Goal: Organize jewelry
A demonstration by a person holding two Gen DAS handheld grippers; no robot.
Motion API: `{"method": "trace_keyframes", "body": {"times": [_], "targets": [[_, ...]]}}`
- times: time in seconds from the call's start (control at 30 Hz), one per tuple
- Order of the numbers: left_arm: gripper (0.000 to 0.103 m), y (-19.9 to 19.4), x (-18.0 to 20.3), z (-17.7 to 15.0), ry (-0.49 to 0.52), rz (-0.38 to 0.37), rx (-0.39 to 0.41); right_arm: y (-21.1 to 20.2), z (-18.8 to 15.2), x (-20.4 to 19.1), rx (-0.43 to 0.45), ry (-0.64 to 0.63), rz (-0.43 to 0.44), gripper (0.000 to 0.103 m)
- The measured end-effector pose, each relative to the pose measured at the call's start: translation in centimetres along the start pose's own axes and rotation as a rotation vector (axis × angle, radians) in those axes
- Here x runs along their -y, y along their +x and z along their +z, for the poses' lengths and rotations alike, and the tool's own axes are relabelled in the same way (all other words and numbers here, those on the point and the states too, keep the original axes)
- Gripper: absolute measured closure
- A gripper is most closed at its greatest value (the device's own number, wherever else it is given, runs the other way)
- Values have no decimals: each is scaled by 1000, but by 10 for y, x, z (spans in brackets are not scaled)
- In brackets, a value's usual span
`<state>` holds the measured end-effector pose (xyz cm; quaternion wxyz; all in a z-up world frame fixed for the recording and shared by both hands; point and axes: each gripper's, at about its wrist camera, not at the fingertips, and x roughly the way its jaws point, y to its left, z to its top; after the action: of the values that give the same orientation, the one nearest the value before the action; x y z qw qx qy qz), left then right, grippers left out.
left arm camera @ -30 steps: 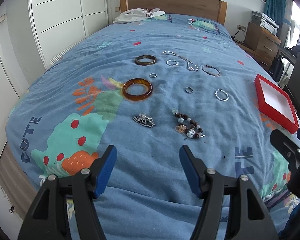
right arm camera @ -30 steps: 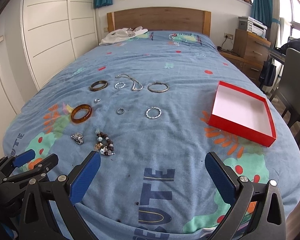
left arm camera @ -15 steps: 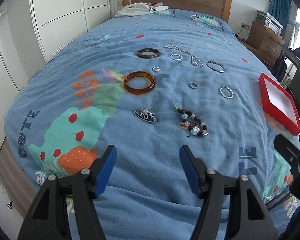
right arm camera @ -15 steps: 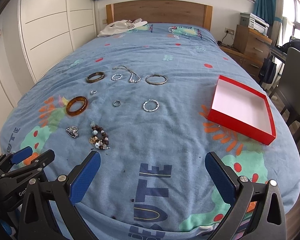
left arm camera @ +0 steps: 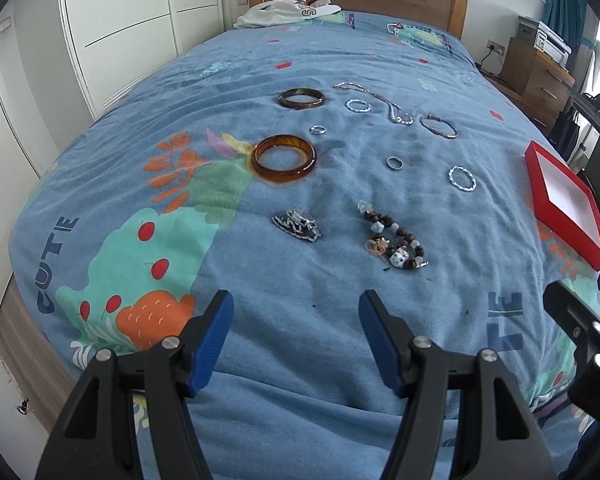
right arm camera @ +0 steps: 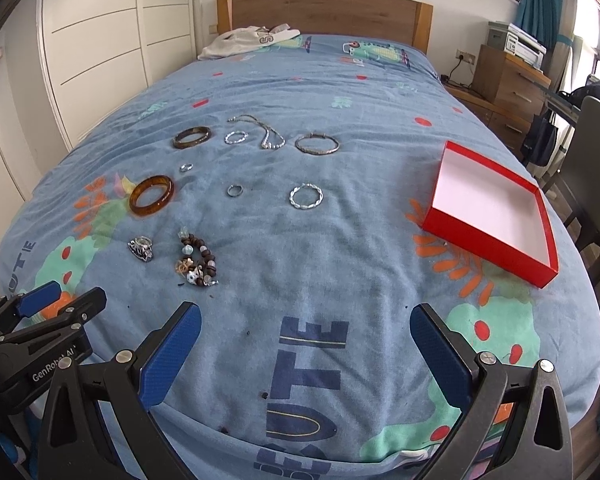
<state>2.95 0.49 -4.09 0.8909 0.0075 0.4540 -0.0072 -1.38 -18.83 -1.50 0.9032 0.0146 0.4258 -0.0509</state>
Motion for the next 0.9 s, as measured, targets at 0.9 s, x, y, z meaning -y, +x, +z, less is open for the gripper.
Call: {"method": "trace_keyframes", "body": {"times": [0.9], "targets": [[40, 21, -3, 0, -12, 6, -41, 29, -10, -7, -89, -22, 23, 1]]}}
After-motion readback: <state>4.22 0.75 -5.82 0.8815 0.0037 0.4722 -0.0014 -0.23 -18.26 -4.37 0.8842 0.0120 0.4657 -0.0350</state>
